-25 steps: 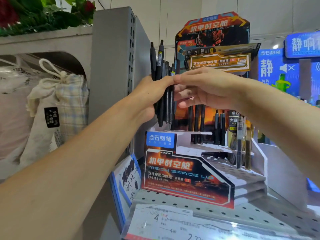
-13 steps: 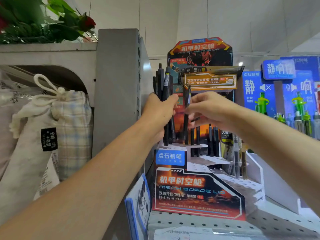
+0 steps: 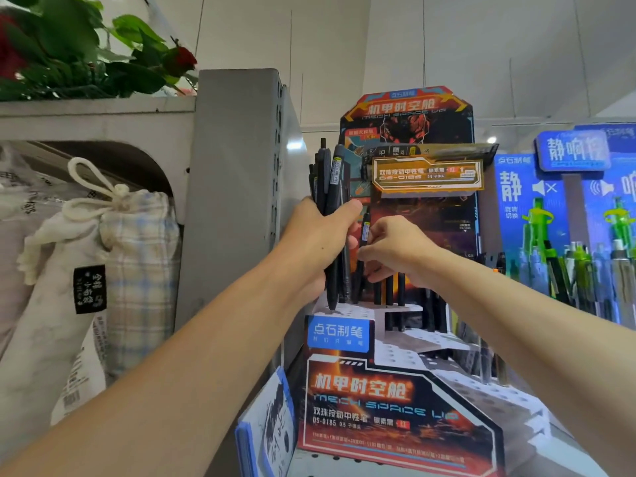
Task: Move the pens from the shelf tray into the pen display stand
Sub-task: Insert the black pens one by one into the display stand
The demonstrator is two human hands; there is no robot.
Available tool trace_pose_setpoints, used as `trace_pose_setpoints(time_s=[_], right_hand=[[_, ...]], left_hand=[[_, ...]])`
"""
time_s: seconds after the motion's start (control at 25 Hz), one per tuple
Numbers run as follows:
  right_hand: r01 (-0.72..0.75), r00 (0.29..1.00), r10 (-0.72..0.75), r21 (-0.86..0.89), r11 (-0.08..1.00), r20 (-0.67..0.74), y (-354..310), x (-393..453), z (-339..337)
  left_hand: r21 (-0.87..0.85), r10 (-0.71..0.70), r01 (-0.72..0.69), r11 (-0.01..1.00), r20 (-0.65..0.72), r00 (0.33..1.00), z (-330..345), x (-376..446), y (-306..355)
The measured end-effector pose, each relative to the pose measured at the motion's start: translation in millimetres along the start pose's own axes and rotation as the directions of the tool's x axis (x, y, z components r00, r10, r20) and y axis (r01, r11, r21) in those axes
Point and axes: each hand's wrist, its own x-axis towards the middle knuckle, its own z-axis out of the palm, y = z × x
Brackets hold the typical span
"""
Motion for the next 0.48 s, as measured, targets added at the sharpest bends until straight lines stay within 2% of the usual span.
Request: trace_pose_setpoints(time_s=[0.36,0.48], right_hand=[[0.0,0.984,0.023,-0.131,0.991,0.176,10.8,-1.9,9.9],[-0.051,0.973,0.075,-0.112,0.992,0.216,9.1,-0.3,9.0]], left_hand=[[0.002,0.024,-0.024,1.0,-0.022,0.999,0.6,-1.1,-2.5],[-0.006,0.036,-0.037,0.999,-0.025,0.999,0.2,-1.5,-2.9]])
